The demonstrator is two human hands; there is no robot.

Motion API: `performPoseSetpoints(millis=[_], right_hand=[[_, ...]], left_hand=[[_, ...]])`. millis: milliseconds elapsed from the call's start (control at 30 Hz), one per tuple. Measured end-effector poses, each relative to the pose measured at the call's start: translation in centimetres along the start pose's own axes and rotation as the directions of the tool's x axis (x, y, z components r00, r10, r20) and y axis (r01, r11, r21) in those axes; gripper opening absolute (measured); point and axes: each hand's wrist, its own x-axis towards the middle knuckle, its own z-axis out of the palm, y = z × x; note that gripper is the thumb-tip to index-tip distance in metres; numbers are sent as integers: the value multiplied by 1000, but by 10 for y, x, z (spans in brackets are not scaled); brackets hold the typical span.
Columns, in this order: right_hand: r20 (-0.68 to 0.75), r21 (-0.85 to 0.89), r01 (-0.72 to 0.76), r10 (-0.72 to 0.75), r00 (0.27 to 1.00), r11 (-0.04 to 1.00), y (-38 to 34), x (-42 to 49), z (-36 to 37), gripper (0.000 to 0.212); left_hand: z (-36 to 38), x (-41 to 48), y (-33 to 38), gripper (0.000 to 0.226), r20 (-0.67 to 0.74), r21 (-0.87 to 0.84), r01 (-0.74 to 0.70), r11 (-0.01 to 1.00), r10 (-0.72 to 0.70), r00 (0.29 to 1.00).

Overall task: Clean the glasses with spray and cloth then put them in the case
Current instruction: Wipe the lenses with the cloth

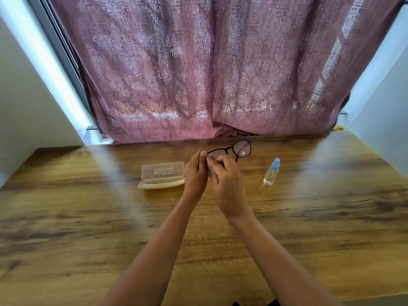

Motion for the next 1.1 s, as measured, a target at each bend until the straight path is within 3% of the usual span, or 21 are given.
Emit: performPoseSetpoints(millis=[167, 333, 500, 733, 867, 1100], right_hand=[[-109, 40, -121, 125, 986, 992, 18, 8, -8, 28], [5, 38, -23, 23, 1000, 999, -3, -6, 4, 27], [-100, 38, -128, 131, 986, 991, 15, 9, -11, 28], [0, 22, -26, 26, 1000, 999, 4, 0, -1, 28], [-101, 45, -143, 147, 984, 989, 21, 9, -9, 29], [-10, 68, -17, 17, 1000, 998, 12, 0, 2, 31]], left_hand=[[-3, -2, 0, 35, 19, -24, 15, 1000, -15, 1000], [-2, -1, 3, 36, -1, 44, -9, 999, 9, 1000], [-5, 0, 3, 35, 29, 15, 18, 1000, -19, 999], [-1, 0, 3, 36, 26, 37, 5, 999, -6, 1000], [1, 1, 3, 36, 10, 7, 43, 999, -43, 999], [0, 4, 7, 35, 21, 17, 41, 999, -42, 999]])
